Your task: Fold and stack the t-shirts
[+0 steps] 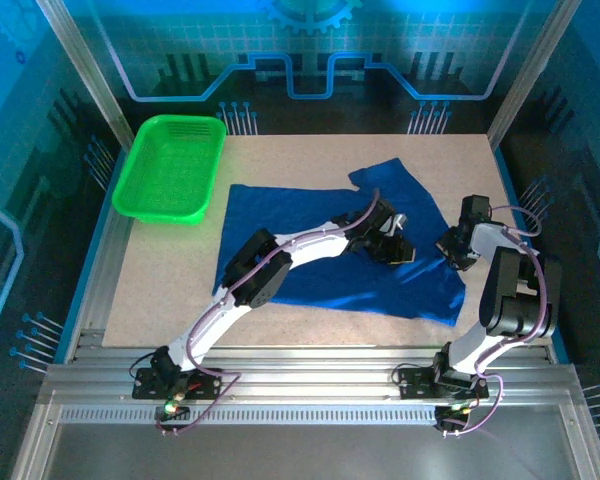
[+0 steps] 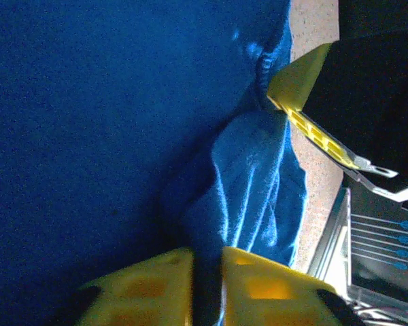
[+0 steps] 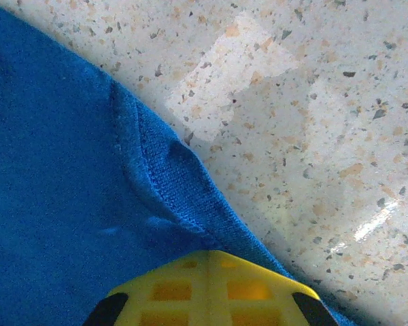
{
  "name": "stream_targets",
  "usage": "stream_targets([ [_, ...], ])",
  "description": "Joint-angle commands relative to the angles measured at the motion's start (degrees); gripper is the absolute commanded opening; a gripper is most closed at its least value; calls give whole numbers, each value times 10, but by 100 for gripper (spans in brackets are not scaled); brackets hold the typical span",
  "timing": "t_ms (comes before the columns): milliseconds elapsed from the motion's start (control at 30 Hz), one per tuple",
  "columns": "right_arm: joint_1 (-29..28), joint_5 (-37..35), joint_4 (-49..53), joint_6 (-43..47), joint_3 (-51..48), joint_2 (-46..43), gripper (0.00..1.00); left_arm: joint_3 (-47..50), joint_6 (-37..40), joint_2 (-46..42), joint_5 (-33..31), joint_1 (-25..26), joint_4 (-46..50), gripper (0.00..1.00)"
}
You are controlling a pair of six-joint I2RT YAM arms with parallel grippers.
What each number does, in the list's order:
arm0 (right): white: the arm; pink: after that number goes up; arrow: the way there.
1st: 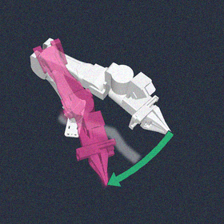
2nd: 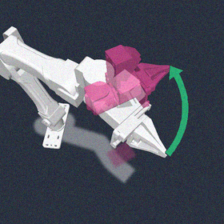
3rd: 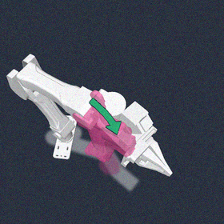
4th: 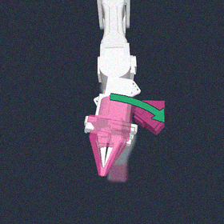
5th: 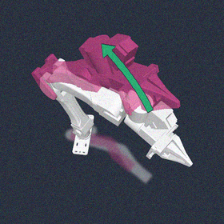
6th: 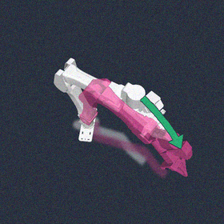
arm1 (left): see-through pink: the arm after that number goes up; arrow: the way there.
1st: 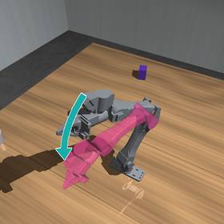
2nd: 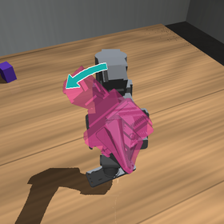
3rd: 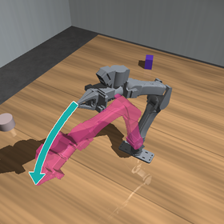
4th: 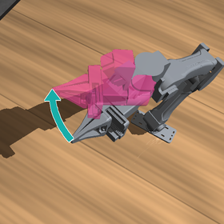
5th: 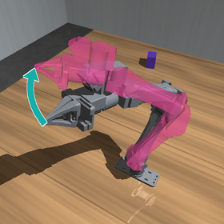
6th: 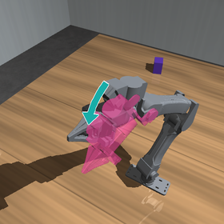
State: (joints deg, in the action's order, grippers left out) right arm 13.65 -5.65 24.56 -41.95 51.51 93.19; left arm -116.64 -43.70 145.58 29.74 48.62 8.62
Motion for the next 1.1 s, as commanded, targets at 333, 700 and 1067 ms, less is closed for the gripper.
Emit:
stream_targets([
  [333, -2, -14, 4, -1, 12, 7, 1, 60, 44, -60, -63, -24, -6, 0],
  [700, -6, -18, -3, 1, 23, 20, 0, 23, 52, -44, -81, -29, 14, 5],
  [1067, -7, -33, 23, 16, 7, -72, 9, 87, 52, -132, -167, -63, 71, 61],
])
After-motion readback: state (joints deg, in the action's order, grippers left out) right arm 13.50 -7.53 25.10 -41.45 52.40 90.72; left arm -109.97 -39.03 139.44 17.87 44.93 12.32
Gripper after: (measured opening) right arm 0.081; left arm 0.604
